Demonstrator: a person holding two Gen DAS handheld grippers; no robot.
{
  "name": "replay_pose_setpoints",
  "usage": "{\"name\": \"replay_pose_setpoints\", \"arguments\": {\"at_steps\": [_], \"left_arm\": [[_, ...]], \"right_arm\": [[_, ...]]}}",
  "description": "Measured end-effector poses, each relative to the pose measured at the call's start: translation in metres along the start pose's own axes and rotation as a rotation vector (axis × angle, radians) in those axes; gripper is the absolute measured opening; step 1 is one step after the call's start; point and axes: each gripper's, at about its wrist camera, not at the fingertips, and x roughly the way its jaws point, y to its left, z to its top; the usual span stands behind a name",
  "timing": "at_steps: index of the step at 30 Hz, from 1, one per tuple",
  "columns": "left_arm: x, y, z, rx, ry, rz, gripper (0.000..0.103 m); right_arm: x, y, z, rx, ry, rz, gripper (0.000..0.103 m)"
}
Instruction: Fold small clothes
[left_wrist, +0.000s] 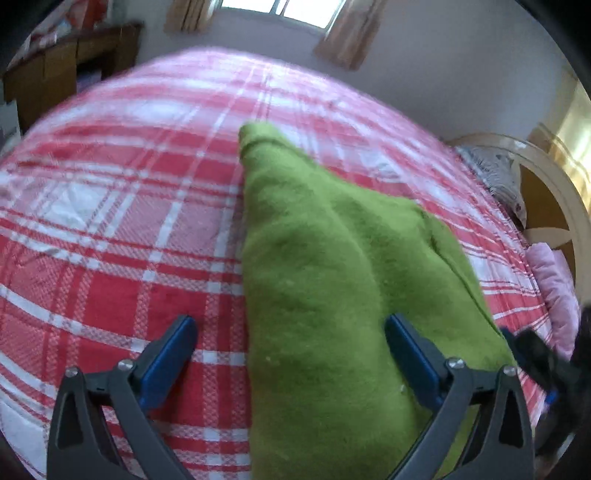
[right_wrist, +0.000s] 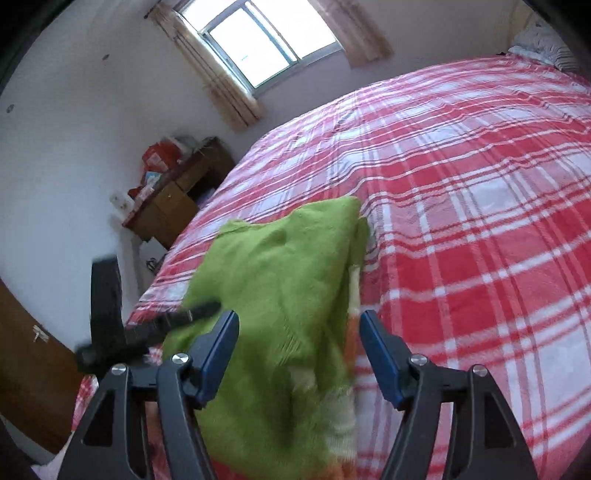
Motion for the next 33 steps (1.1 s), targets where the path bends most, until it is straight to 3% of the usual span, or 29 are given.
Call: {"name": "replay_pose_setpoints", "arguments": {"at_steps": [5,7,12,15,18,21,24,25,27,29,33], "left_arm": [[0.002,0.001,0.001,0.011,0.011,-0.026,0.103],[0.001,0.000,-0.001,0.015,0.003,-0.034,0.103],[-0.001,0.006,-0.001,0.010,-0.001,-0.071,0.102],[-0.003,0.002,-0.005,0.026,-0.007,-0.089,0.100],[-0.001,-0.012,-0.007,0.081,-0.011,-0.039,0.097],[0.003,-0.013,-0.005,0.083,-0.001,-0.050,0.095],[0.002,-0.006,-0.003,0.046,0.004,-0.090,0.082],[0.001,-0.009,-0.005,0.048,0.011,-0.100,0.072],[-0.005,-0.016,-0.009,0.042,0.021,-0.077,0.068],[-0.012,-0.022,-0.011,0.028,0.056,-0.058,0.068],[-0.035,-0.023,-0.026,0.005,0.193,-0.134,0.068]], "right_arm": [[0.044,-0.015,0.001,0.047,0.104,0.007,0.069],[0.044,-0.016,-0.001,0.057,0.086,0.031,0.069],[0.043,-0.001,-0.014,0.007,0.161,0.109,0.067],[0.044,-0.007,-0.014,0.038,0.139,0.146,0.065],[0.052,-0.003,-0.010,0.032,0.119,0.113,0.063],[0.060,0.012,-0.009,-0.047,0.133,0.059,0.063],[0.059,0.013,-0.010,-0.041,0.147,0.077,0.051],[0.057,0.014,-0.011,-0.035,0.149,0.082,0.047],[0.052,0.017,-0.012,-0.025,0.153,0.079,0.045],[0.041,0.016,-0.014,0.018,0.166,0.111,0.044],[0.010,0.019,-0.030,0.031,0.209,0.174,0.044]]}}
